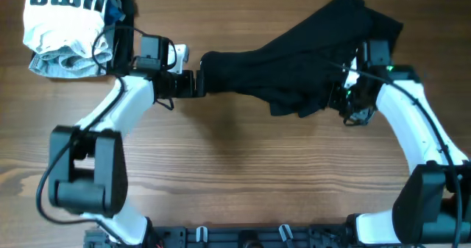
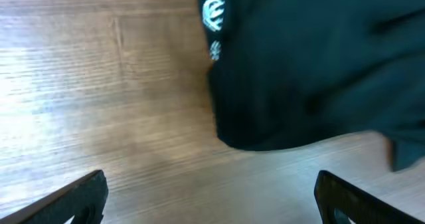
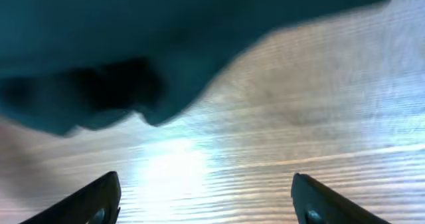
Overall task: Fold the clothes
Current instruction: 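Grasp the black shirt with both grippers and lift it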
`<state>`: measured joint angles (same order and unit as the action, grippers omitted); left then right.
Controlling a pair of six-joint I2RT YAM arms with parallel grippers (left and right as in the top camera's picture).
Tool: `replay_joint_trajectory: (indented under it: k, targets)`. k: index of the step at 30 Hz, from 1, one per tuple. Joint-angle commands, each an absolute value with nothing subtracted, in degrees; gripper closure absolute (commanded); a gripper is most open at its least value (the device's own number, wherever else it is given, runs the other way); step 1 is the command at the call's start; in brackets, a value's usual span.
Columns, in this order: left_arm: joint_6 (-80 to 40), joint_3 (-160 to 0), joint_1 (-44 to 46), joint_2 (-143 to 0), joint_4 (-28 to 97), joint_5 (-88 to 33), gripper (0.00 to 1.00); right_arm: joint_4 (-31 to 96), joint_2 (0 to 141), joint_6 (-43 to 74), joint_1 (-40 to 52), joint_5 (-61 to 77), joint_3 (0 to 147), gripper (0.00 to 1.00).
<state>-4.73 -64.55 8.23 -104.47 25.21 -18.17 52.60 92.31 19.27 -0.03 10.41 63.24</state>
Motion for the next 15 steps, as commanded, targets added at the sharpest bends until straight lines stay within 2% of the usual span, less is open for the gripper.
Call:
replay_joint_trajectory:
  k: [1, 6, 11, 15]
  targets:
    - [-3.2, -64.9, 8.4, -108.2, 19.9, -17.3, 0.00, 46.8, 92.5, 21.1, 0.1, 9.0, 56.8, 0.24]
    - [-3.4, -64.9, 9.9, -112.9, 7.5, -17.3, 0.00, 29.3, 92.5, 23.8, 0.2, 10.7, 46.6, 0.35]
    - [-3.4, -64.9, 10.7, -115.1, 3.0, -17.3, 0.00, 14.6, 92.6, 28.1, 0.8, 11.0, 42.3, 0.42]
    - [-7.2, -64.9, 10.8, -115.8, -2.0, -17.3, 0.00, 9.8, 96.0, 30.3, 5.2, 11.0, 42.2, 0.43]
